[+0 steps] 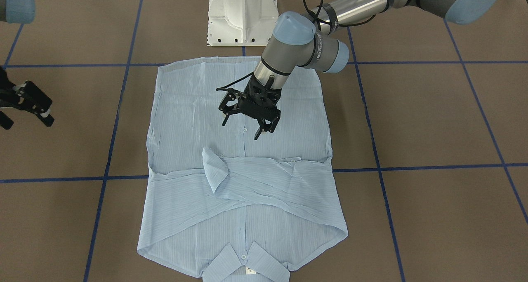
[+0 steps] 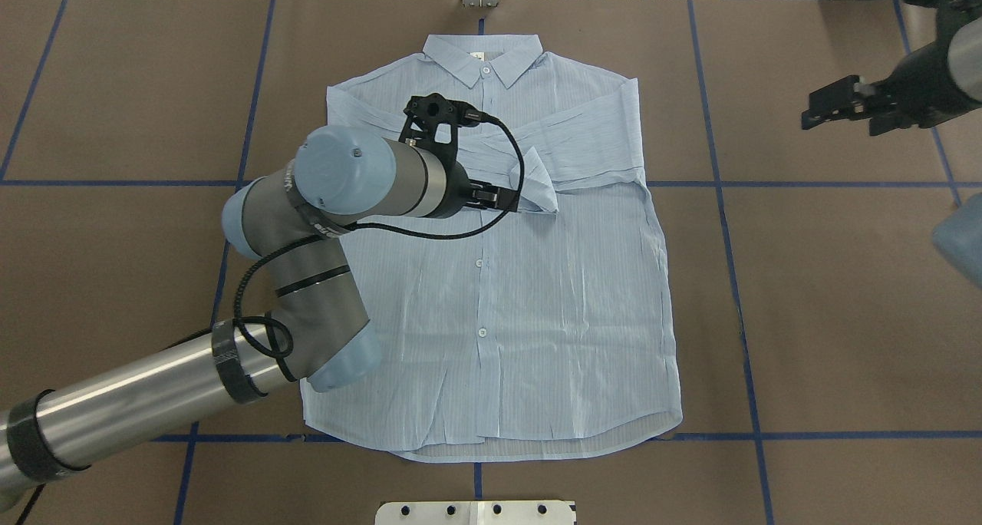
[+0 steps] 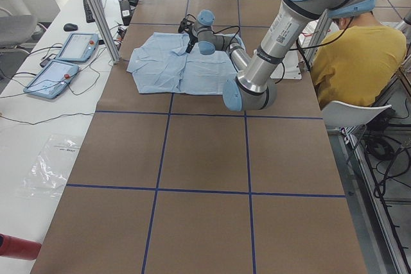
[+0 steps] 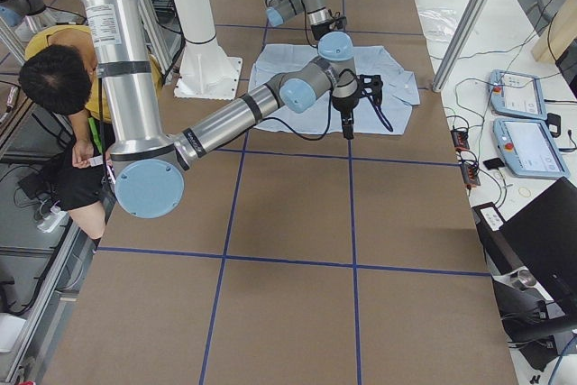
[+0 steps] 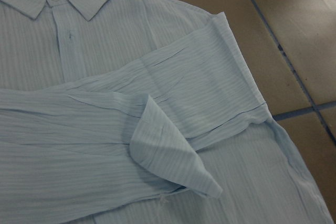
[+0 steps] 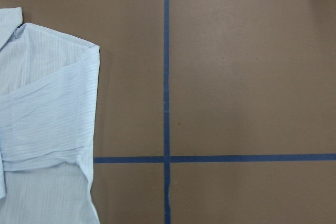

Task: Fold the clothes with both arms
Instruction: 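Release the sleeve and withdraw the left gripper while the right arm reaches in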

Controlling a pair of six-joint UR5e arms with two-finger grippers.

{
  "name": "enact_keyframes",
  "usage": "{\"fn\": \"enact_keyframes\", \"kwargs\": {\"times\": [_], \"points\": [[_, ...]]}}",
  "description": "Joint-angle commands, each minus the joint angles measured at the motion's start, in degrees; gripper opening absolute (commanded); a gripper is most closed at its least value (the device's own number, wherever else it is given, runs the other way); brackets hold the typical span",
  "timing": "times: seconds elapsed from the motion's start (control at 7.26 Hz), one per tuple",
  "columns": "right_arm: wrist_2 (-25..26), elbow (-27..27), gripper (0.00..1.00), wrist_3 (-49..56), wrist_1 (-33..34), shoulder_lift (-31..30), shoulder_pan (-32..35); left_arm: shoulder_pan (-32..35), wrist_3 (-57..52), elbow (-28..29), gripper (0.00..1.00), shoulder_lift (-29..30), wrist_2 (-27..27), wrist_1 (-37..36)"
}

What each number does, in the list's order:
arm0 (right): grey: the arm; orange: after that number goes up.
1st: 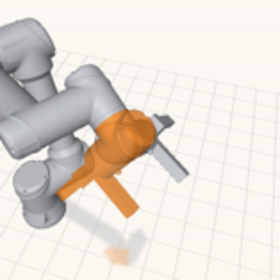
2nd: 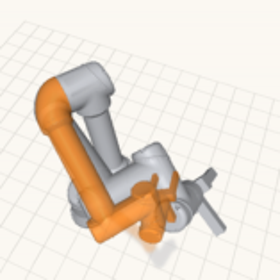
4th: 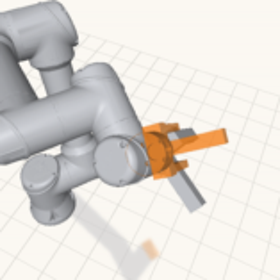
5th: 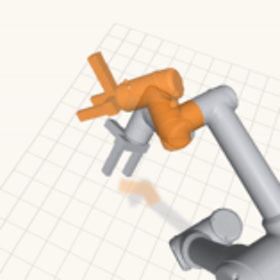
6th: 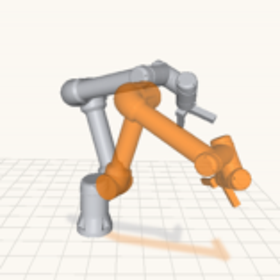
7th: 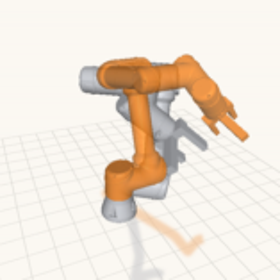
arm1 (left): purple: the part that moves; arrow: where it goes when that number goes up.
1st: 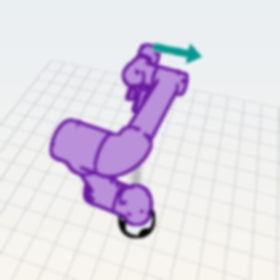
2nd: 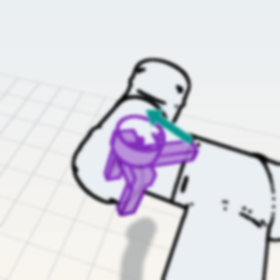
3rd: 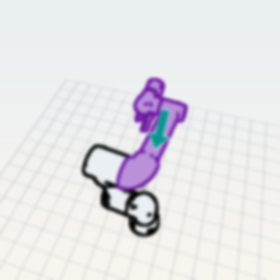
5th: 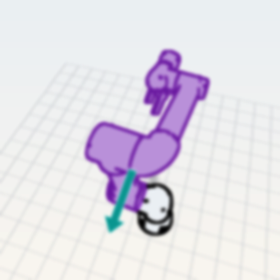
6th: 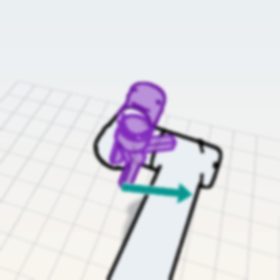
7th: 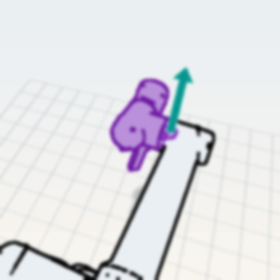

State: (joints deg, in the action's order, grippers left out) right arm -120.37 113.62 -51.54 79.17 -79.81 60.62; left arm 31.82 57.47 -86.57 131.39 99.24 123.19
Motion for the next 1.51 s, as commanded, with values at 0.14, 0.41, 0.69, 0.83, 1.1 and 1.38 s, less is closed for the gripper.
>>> {"fn": "enact_keyframes", "kwargs": {"times": [0.14, 0.41, 0.69, 0.83, 1.1, 1.38], "points": [[11.7, -8.8, 1.00, -7.5, 5.1, 17.1, -13.7, 8.1, -13.0, -10.4, 1.00, -11.2, 7.8, -2.9], [18.8, -20.7, 1.00, -7.5, 5.7, 28.6, -17.9, 13.3, -21.6, -10.8, 1.00, -14.8, 12.4, -2.4], [27.5, -40.5, 1.00, -7.3, 9.0, 45.4, -21.7, 17.4, -28.4, -11.6, 1.00, -18.6, 13.0, -2.0], [32.1, -48.7, 1.00, -7.4, 8.7, 50.5, -23.6, 18.4, -28.8, -11.5, 1.00, -20.0, 15.6, -0.2], [36.4, -50.7, 1.00, -5.9, 10.3, 50.8, -26.2, 18.6, -28.7, -11.5, 1.00, -21.3, 16.2, 1.5], [37.6, -53.2, 1.00, -3.8, 11.1, 51.1, -27.3, 18.6, -28.7, -11.5, 1.00, -21.4, 16.2, 1.5]]}}
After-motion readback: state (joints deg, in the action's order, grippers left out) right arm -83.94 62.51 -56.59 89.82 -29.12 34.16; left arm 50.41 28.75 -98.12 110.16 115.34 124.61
